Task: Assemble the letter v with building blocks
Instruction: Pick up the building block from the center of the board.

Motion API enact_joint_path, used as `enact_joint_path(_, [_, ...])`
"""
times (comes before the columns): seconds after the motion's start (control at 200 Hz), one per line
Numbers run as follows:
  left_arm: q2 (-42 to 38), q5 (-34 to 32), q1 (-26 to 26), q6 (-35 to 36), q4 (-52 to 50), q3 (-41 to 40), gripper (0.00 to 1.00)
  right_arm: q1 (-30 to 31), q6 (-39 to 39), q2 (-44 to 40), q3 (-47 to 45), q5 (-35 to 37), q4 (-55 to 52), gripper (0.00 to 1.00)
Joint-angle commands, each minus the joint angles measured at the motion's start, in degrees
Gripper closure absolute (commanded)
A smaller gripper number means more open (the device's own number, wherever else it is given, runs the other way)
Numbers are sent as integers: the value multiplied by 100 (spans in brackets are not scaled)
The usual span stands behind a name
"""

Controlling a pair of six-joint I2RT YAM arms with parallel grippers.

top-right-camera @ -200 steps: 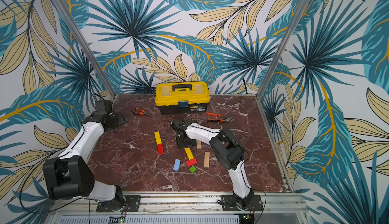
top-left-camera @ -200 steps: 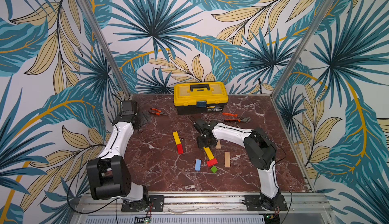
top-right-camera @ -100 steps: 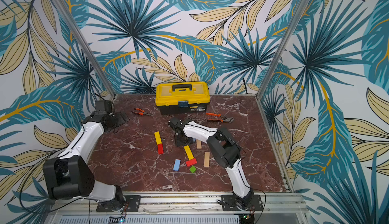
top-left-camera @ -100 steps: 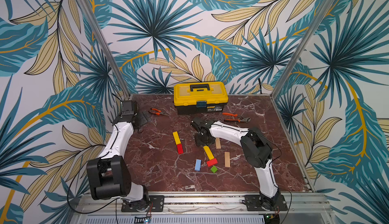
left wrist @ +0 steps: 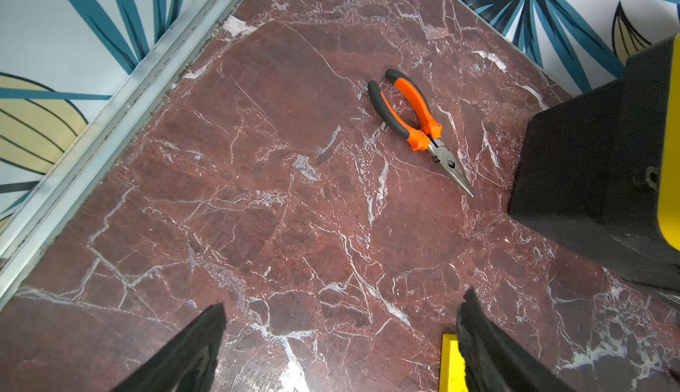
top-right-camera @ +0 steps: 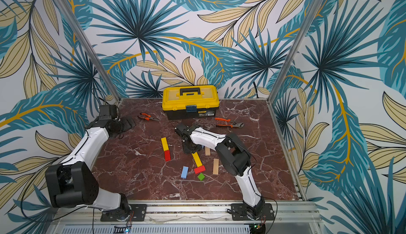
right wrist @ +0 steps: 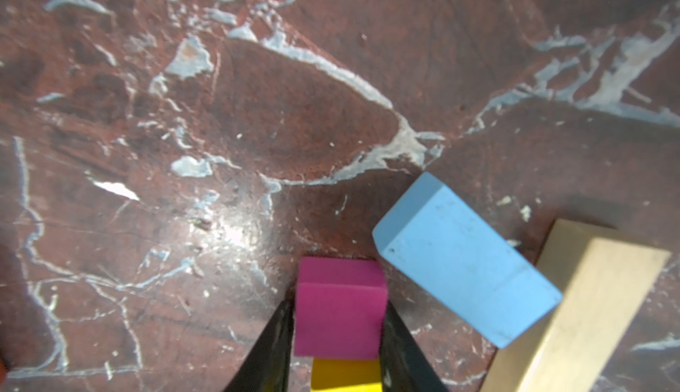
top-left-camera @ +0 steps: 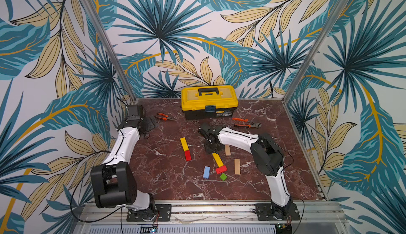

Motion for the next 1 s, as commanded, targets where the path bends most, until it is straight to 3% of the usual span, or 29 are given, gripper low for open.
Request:
enact_joint_path(0.0, [47, 232, 77, 144, 141, -12, 1, 49, -65, 129, -6, 213, -188, 66])
enact_joint_path(0.391, [-9, 617, -27, 321, 246, 65, 1, 549, -322, -113, 302, 425, -375, 76])
enact_joint_path(0.997, [-267, 635, -109, 352, 317, -19, 1, 1400, 155, -87, 636, -361, -534, 76])
